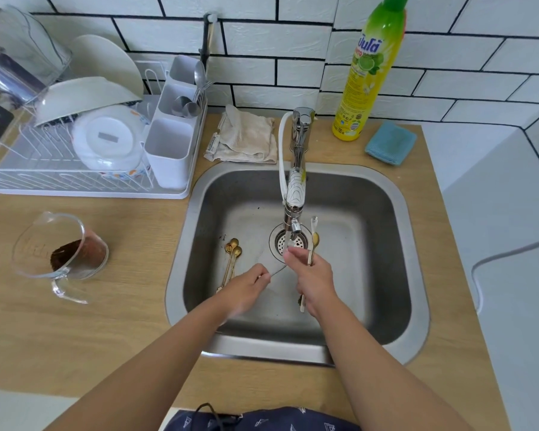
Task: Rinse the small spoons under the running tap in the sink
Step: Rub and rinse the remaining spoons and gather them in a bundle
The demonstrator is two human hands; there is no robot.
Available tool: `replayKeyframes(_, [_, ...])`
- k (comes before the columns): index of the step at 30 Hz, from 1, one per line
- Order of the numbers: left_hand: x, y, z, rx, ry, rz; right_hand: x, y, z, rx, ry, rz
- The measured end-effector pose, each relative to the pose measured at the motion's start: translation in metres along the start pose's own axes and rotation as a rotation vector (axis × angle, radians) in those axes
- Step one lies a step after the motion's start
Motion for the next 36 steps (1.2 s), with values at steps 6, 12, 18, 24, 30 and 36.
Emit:
replayKeyframes(6, [0.005,0.006,-0.001,-0.051,-0.027,0.079,-0.013,0.002,-0.005,0.056,0.094,-0.056])
replayKeyframes(12, [0.008,0.008,0.003,-0.067,-0.023,0.093,-0.016,0.0,-0.007,-0.053,-0.04,-0.185])
replayKeyframes(18, [0.006,0.01,0.007,0.004,0.037,0.023,-0.014,0.001,-0.009,-0.081,-0.121,-0.225])
replayKeyframes(24, [0.003,0.013,0.007,0.085,0.537,-0.112,-0.013,0.004,-0.015,0.088,-0.03,-0.221])
replayKeyframes(30, [0.008,0.013,0.007,0.094,0.36,-0.003,-0.02,0.004,-0.014,0.118,0.224,-0.222])
replayKeyframes(36, [0.011,0.017,0.01,0.067,0.176,0.031,-0.017,0.001,-0.014,0.185,0.272,-0.122])
Point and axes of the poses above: each hand's wrist, its own y-axis away from the middle knuckle, its own x-axis out of the back of the hand, z = x × y, the point moved 4 cm from there along -y, towards the middle knuckle
